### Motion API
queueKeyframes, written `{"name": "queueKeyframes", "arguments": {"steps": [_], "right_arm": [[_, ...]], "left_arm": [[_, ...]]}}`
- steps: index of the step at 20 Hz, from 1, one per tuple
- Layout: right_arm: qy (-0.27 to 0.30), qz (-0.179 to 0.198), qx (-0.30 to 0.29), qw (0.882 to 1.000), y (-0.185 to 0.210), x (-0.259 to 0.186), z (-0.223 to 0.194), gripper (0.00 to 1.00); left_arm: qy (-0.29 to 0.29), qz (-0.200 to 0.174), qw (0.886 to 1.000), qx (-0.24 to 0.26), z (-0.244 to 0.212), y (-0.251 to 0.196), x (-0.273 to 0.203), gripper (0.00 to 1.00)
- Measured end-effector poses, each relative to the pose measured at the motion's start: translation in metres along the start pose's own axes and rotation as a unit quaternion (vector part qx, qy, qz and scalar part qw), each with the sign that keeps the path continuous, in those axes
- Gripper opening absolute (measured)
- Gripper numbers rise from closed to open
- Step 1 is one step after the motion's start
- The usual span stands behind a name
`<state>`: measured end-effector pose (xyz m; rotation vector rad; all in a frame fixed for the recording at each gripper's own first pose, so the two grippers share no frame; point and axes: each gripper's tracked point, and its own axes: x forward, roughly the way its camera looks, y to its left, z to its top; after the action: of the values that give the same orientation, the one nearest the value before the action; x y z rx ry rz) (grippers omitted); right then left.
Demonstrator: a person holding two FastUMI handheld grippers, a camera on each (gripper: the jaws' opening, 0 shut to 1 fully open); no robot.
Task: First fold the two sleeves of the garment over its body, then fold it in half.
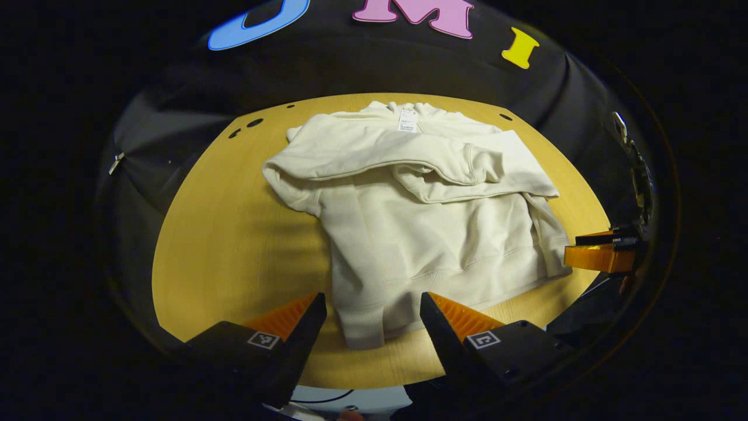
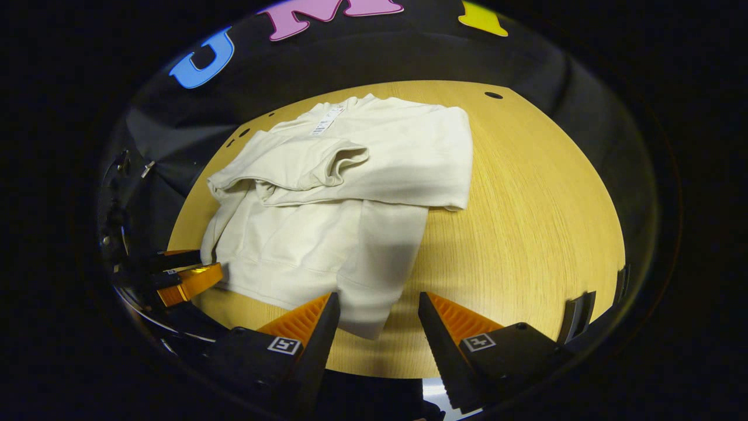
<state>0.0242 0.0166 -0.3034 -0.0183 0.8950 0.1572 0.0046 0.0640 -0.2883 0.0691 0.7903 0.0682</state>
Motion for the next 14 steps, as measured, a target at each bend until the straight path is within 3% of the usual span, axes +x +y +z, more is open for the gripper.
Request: {"name": "queueKeyframes", "arguments": {"steps": [5,12,14], "right_arm": [[0.021,-0.02,-0.018,0.999,0.001,0.019,-0.006,0.84],[0.018,-0.022,-0.042,0.999,0.01,0.029,-0.004,0.85],[0.015,-0.004,-0.046,0.999,0.021,0.032,-0.007,0.83]], "left_arm": [[0.04,0.001,0.999,-0.006,-0.012,-0.002,0.019,1.0],[0.041,0.001,0.999,-0.016,-0.009,-0.006,0.024,1.0],[0.039,-0.008,0.999,-0.003,-0.009,-0.01,0.025,0.99]]}}
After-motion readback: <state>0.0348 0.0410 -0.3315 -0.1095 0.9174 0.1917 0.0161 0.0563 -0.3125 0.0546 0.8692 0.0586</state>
